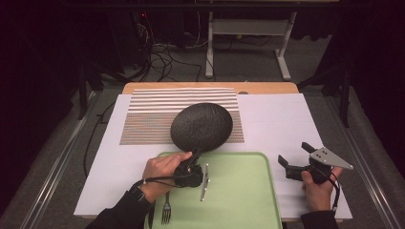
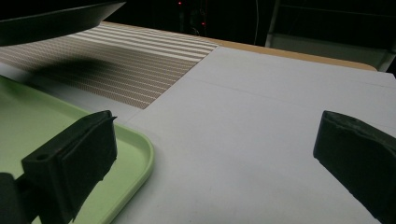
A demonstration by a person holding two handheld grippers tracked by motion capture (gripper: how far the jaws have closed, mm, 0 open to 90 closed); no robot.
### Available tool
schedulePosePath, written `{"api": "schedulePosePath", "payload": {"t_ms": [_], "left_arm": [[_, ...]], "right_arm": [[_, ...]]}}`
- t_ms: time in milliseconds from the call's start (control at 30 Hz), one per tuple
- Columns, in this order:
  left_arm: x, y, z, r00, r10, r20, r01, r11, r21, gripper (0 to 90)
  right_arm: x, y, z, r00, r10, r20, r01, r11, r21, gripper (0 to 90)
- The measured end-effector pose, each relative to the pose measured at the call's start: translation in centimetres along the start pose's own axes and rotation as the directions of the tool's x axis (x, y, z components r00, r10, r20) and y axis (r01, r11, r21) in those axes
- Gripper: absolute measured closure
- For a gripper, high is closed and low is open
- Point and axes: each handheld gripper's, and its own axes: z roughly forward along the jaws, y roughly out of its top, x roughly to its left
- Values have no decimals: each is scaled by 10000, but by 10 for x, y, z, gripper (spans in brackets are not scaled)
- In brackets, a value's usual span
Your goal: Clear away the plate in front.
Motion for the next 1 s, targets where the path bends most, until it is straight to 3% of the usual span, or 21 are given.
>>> {"api": "schedulePosePath", "payload": {"t_ms": [1000], "left_arm": [[-30,16,-55,9994,329,-102,-334,9975,-618,835]], "right_arm": [[0,0,0,10000,-22,27,22,10000,17,0]]}}
